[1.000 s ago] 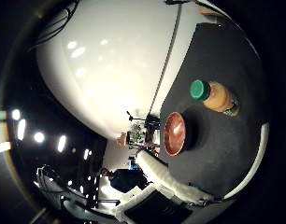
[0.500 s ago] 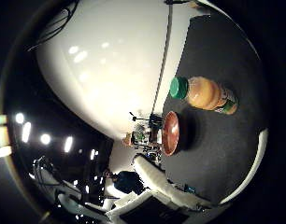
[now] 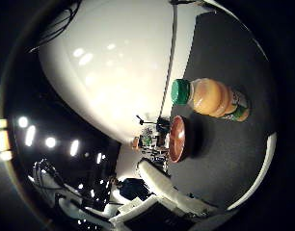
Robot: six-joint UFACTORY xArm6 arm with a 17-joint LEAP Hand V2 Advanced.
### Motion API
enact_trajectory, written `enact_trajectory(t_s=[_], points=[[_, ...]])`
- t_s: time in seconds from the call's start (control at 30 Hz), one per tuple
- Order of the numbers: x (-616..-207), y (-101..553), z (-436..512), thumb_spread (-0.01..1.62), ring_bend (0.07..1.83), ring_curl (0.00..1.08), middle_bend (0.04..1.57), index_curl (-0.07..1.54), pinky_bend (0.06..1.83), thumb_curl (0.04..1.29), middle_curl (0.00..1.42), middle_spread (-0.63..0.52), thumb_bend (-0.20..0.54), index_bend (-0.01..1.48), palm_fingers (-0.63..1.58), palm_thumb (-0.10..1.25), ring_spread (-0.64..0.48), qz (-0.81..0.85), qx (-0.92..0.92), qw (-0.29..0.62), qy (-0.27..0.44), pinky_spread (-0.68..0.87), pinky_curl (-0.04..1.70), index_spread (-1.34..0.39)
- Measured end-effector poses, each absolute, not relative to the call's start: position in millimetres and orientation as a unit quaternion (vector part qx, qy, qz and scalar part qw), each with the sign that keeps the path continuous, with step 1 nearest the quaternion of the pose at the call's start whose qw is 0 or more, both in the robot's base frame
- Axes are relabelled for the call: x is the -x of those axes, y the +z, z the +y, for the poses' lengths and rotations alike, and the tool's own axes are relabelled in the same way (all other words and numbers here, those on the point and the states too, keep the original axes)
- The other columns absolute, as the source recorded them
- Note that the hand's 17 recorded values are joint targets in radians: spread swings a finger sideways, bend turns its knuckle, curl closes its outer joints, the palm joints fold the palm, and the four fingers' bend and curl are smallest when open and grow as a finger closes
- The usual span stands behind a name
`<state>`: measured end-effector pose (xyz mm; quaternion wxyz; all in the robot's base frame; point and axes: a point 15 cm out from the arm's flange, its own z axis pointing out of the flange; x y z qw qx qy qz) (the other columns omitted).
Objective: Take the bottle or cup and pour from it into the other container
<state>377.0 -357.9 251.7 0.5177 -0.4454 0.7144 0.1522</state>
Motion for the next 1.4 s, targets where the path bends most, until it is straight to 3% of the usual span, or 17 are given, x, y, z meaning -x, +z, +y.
enact_trajectory(t_s=[1.4], points=[[-444, 216, -289, 0.99, 0.45, 0.24, 0.29, 0.28, 0.70, 0.31, 0.34, 0.05, -0.024, 0.16, 0.16, 0.54, 0.16, 0.685, 0.487, 0.501, 0.207, 0.40, 0.04, -0.22]])
